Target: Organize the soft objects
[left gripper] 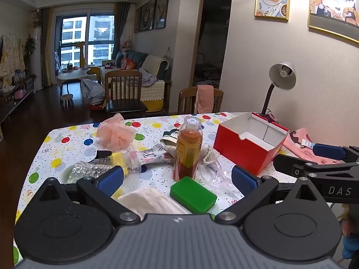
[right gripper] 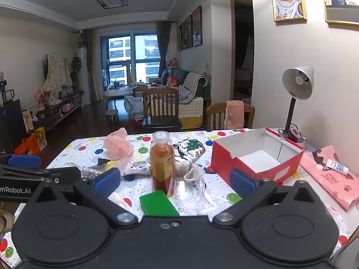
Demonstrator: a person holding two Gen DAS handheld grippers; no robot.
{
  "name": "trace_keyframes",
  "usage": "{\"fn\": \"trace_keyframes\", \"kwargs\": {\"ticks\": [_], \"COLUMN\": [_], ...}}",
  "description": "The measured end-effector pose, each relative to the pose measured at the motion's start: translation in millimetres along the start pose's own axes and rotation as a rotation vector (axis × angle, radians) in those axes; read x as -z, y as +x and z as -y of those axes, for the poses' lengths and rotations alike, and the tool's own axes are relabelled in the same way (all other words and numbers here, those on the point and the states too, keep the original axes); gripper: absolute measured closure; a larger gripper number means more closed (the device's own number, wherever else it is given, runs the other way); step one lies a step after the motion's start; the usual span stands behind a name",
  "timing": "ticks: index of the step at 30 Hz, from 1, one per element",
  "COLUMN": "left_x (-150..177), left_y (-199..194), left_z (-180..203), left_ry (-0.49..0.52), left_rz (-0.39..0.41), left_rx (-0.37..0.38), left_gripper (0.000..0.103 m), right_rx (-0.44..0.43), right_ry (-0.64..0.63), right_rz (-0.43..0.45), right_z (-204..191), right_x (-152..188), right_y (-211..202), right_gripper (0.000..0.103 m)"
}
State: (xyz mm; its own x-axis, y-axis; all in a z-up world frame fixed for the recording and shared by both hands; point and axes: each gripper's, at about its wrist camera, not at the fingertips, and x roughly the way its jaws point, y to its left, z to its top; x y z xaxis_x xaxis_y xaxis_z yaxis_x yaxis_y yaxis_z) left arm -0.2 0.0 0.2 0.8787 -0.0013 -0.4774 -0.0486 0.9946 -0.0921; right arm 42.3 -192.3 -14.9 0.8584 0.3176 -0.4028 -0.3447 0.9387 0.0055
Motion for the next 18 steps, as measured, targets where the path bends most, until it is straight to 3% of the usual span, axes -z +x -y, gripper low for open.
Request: {"fn": "trace_keyframes", "kwargs": {"ticks": [4, 18], "left_x": [0.6, -2.5], "left_y": [-4.1, 0.3], "left_z": [4.1, -7.5], "left_ry": [0.015, -0.034], "left_rz": [0.033, -0.004], "left_rx": [0.045, 0.003], "left_gripper": [0.000, 0.000], "right_rx": [0.005, 0.013], "right_ry": [0.008, 0.015], "right_rz": [0.006, -0.004], "right_z": [-0.3, -2.1], "right_x": [-0.9, -2.2], "right_y": [-0.9, 0.7], "right_gripper": [0.000, 0.000]}}
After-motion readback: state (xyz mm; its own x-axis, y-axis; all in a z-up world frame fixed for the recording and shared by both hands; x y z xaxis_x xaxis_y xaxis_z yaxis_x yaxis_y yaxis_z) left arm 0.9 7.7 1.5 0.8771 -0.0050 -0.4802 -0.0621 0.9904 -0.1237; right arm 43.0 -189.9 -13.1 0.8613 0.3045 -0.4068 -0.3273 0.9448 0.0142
